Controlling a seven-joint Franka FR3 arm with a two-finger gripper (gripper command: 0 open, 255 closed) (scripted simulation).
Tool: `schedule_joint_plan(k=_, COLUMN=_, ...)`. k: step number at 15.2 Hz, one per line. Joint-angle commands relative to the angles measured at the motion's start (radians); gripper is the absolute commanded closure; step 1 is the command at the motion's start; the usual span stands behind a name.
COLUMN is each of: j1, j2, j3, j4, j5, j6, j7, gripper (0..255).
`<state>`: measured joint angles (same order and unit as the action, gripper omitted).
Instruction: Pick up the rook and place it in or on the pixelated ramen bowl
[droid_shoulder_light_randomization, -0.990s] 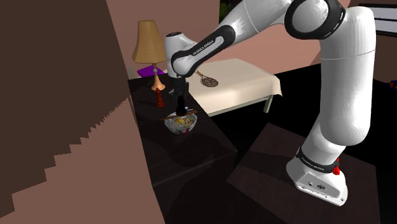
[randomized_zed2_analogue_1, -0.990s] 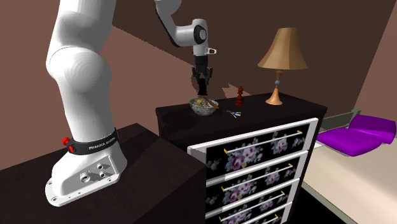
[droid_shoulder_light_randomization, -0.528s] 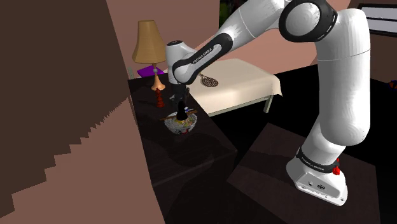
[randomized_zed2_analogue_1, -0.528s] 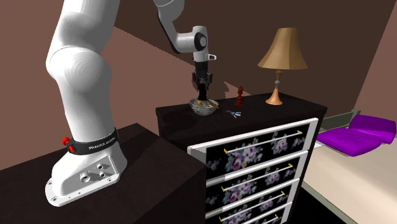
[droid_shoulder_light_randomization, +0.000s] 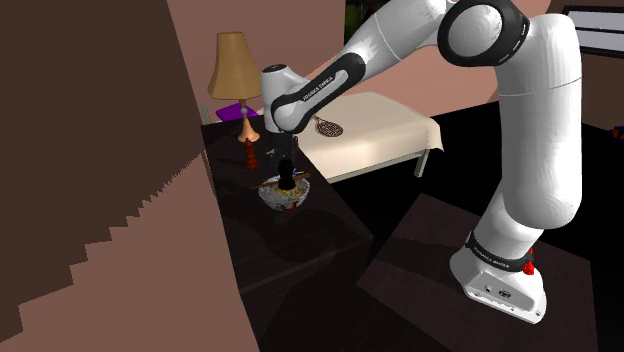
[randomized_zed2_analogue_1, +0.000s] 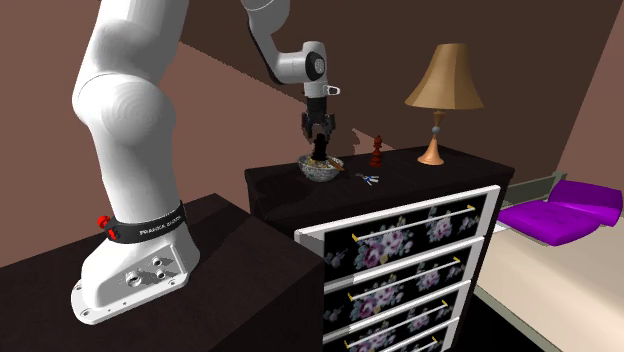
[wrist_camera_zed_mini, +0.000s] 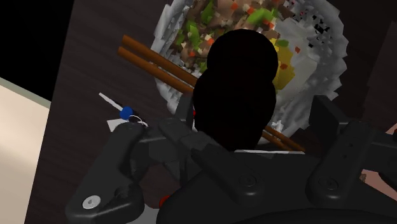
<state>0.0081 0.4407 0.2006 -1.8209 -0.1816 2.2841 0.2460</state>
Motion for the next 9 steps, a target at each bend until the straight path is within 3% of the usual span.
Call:
schedule_joint_plan(k=1, j1=0.0, j2=0.0, j3=0.0, j4=0.0, j5=0.0, j6=0.0, j7=0.0, gripper=0)
schedule_joint_plan(k=4, j1=0.0, j2=0.0, j3=0.0, j4=0.0, j5=0.0, j6=0.0, j7=0.0, gripper=0)
schedule_joint_plan(k=9, j1=-0.004, j2=-0.07, j3=0.013, j4=0.03, j5=0.023, j6=-0.099, j7=-0.015, gripper=0)
